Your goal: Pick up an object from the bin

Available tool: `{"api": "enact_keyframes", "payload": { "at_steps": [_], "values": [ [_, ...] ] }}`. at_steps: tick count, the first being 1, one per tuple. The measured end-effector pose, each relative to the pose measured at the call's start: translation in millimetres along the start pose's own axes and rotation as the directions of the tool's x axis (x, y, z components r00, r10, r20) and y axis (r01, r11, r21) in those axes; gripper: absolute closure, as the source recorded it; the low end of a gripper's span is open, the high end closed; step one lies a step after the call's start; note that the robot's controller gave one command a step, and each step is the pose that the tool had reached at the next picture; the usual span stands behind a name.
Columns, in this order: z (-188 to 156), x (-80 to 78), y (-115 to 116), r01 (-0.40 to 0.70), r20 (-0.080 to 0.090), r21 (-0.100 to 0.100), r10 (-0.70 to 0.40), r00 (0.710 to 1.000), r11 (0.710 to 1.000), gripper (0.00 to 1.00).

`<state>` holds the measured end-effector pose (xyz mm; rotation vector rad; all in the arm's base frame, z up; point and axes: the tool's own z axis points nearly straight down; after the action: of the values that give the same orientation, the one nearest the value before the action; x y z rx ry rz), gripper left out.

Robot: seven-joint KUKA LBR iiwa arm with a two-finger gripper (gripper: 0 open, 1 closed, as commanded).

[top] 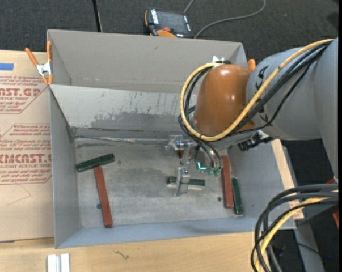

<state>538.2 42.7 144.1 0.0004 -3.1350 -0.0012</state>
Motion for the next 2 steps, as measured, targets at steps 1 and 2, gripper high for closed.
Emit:
{"api": "enact_keyframes", "payload": {
  "at_steps": [1, 2],
  "values": [
    [77.9, -18.8, -55.5, 0.105, 0.002, 0.003, -0.105, 0.995, 0.995, 0.0],
    [73.9, -20.4, -52.8, 0.106, 0.007, 0.001, -0.106, 0.994, 0.994, 1.0]
  ]
}}
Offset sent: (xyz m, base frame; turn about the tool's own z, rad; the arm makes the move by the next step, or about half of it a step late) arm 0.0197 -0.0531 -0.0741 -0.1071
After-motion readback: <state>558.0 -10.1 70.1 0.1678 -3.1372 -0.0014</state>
